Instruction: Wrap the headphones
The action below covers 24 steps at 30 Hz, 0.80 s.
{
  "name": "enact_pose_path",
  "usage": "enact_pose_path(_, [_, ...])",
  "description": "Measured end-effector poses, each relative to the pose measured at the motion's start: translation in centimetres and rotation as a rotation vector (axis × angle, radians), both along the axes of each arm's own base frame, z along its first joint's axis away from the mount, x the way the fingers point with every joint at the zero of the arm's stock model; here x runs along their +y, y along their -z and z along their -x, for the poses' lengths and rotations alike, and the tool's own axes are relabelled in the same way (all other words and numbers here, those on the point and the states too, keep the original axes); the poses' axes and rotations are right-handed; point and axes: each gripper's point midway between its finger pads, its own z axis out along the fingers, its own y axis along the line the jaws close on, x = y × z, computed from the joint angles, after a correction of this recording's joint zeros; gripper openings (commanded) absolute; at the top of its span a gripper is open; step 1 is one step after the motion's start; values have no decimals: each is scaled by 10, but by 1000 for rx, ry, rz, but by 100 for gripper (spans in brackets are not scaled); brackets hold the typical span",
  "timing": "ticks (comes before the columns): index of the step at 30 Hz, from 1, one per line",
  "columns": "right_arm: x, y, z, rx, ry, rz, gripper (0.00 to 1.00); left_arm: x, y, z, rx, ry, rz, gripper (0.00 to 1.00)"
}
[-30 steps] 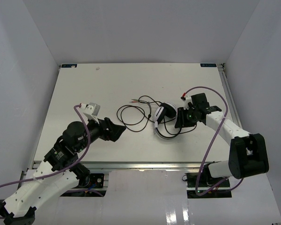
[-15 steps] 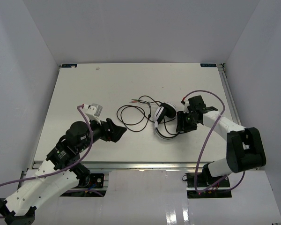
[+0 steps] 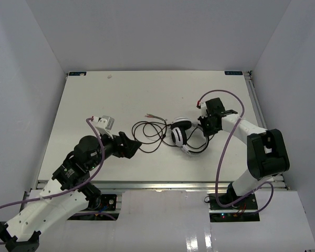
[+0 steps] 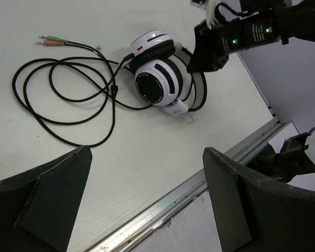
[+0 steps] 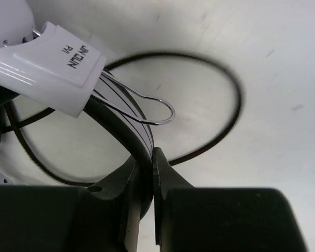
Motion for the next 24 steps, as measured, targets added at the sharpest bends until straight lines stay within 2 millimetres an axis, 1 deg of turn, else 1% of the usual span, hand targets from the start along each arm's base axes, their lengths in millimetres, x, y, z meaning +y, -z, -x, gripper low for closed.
enact_pose_path(1, [-4, -6, -14, -47, -33, 41, 12, -1, 1, -1, 3, 0, -2, 98])
enact_pose_path(2, [-8, -12, -29, -93, -64, 83, 16, -1, 2, -1, 5, 0, -4, 98])
enact_pose_path(4, [-14, -22, -59, -185, -119, 162, 20, -3, 3, -3, 10, 2, -6, 98])
enact_pose_path(6, [-15, -27, -81, -245, -140, 201, 24, -5, 2, -4, 10, 3, -3, 98])
enact_pose_path(9, [-17, -29, -102, -293, -184, 251, 33, -6, 1, -5, 8, 3, 4, 98])
enact_pose_path(10, [-17, -27, -107, -299, -202, 264, 42, -6, 0, -5, 6, 3, 7, 98])
enact_pose_path(12, [-16, -21, -110, -298, -235, 273, 64, -6, -1, -5, 4, 3, 11, 98])
enact_pose_path(14, [-14, -17, -110, -291, -270, 261, 78, -6, -2, -4, 2, 3, 13, 98])
enact_pose_path(15, [-13, -16, -109, -286, -289, 250, 82, -6, -2, -4, 2, 3, 14, 98])
enact_pose_path(17, [-10, -19, -109, -291, -315, 189, 85, -5, -2, -4, 0, 3, 16, 98])
enact_pose_path(19, [-12, -24, -108, -297, -312, 122, 87, -5, -1, -3, 0, 4, 16, 98])
enact_pose_path(22, [-26, -37, -109, -308, -257, 32, 89, -5, 2, -3, 0, 5, 16, 98])
enact_pose_path(24, [-36, -41, -107, -298, -203, -21, 87, -5, 4, -3, 3, 5, 15, 98])
